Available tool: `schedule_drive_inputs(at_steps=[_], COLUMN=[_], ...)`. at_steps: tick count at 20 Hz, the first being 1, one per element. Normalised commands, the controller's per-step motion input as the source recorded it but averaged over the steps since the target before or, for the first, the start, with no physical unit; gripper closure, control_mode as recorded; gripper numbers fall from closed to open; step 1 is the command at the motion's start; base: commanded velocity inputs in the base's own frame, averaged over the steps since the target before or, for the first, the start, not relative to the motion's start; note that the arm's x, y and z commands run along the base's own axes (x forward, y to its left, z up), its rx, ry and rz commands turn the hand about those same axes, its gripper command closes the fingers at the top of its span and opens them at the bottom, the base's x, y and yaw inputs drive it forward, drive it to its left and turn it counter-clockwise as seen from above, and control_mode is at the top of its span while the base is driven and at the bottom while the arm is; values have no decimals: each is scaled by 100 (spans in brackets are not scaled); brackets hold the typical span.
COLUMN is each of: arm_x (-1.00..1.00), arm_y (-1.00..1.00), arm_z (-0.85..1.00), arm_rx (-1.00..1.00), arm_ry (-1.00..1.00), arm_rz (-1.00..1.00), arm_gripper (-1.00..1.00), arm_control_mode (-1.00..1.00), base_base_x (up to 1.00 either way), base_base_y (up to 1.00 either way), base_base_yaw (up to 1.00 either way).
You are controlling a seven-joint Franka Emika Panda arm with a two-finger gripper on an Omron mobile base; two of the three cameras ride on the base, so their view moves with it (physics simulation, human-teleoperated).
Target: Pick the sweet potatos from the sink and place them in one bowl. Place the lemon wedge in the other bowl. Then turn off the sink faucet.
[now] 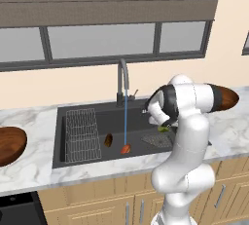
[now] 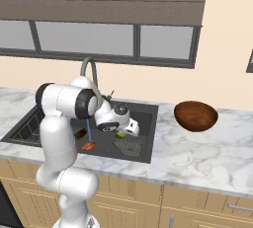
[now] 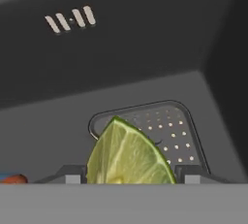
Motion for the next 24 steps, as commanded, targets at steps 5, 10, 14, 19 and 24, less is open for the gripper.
schedule_drive_inputs(at_steps=[5, 10, 14, 19, 24], arm_x=[0, -1, -13, -4, -16], arm_y=[-49, -26, -4, -1, 0], arm_z=[100, 100, 100, 100, 100], arm_rx=[-2, -10, -15, -9, -3], arm_ry=[-4, 0, 0, -3, -7], arm_rz=[-1, -7, -16, -16, -10], arm_gripper=[100, 100, 100, 100, 100], arm_control_mode=[-100, -100, -100, -100, -100], base_base_x=[0, 0, 0, 0, 0], base_base_y=[0, 0, 0, 0, 0], base_base_yaw=[0, 0, 0, 0, 0])
